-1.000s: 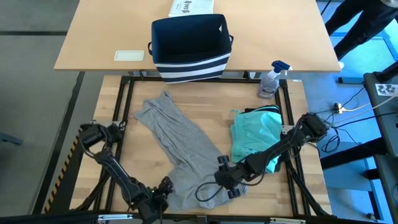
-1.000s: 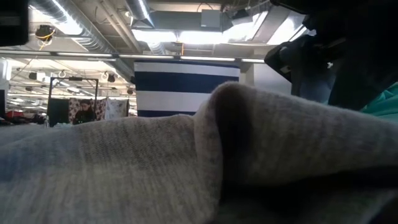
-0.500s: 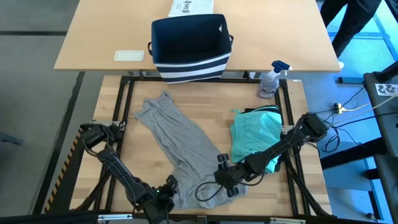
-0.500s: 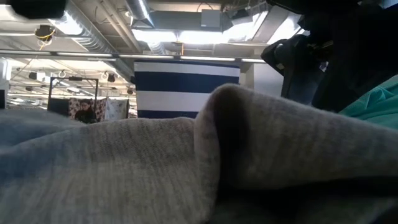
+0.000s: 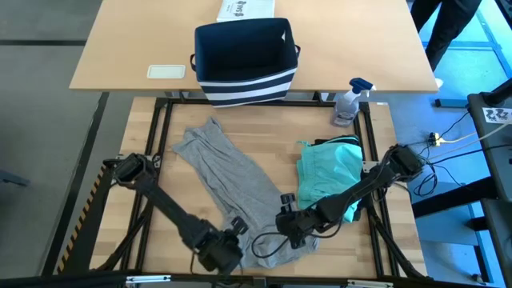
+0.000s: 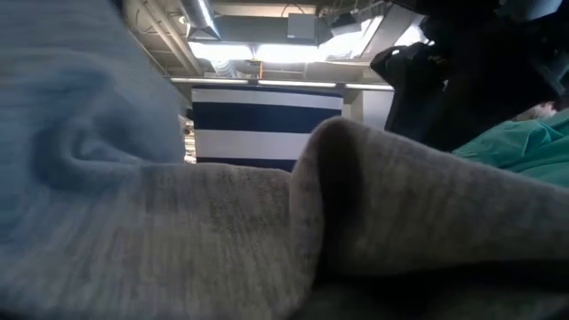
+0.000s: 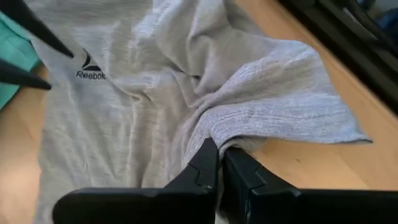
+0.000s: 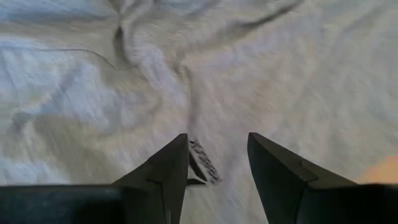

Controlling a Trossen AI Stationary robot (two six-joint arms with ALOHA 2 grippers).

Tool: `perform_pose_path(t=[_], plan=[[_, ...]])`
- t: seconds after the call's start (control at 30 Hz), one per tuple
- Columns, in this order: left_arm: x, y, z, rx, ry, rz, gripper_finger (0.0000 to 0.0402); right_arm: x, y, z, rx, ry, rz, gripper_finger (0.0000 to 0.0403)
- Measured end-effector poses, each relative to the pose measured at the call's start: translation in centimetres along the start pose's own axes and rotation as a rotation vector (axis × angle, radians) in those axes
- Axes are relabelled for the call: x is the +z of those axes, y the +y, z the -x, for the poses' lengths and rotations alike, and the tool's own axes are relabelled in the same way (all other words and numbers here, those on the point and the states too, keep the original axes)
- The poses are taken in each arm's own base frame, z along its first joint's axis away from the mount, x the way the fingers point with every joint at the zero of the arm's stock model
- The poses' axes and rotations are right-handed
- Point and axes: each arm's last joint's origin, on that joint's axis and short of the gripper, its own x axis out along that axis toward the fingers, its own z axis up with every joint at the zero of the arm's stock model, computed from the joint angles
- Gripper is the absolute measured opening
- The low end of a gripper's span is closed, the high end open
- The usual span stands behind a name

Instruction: Fold Laundry from Bin

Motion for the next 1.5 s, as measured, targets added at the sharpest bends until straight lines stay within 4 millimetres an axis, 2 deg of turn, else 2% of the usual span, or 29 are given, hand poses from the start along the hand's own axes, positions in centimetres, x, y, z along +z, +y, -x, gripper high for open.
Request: perform_pose_path(t=[0.23, 0.43, 0.67, 0.87, 1.0, 1.2, 1.33, 1.5], plan=[[-0.5, 4.7, -0.3, -0.089, -0.025, 0.006, 0.0001, -0.1, -0.7, 3.3, -0.12, 0.0, -0.012, 0.0167], [-1.6, 8.9, -1.4, -0.15, -0.036, 0.02, 0.0001, -0.2, 0.3, 6.3, -0.192, -0.067, 0.0, 0.0167], [-3.6, 14.2, -2.6, -0.196, -0.082, 0.038, 0.0, -0.7, 1.7, 7.4, -0.226, -0.095, 0.008, 0.0167], [-6.0, 17.8, -5.4, -0.279, -0.134, 0.089, 0.0001, -1.3, 1.7, 7.5, -0.257, -0.061, -0.009, 0.0167], [-7.1, 19.1, -7.0, -0.277, -0.122, 0.122, 0.0025, -1.4, 1.7, 7.5, -0.26, -0.05, -0.005, 0.0167], [-7.4, 19.6, -8.9, -0.264, -0.129, 0.1, 0.0098, -1.5, 1.7, 7.5, -0.264, -0.043, 0.0, 0.0167], [-7.4, 19.7, -9.0, -0.229, -0.117, 0.094, 0.0142, -1.5, 1.6, 7.5, -0.269, -0.04, 0.003, 0.0167], [-7.7, 20.1, -7.7, -0.166, -0.067, 0.13, 0.0174, -1.5, 1.5, 7.5, -0.291, -0.048, 0.003, 0.0167]])
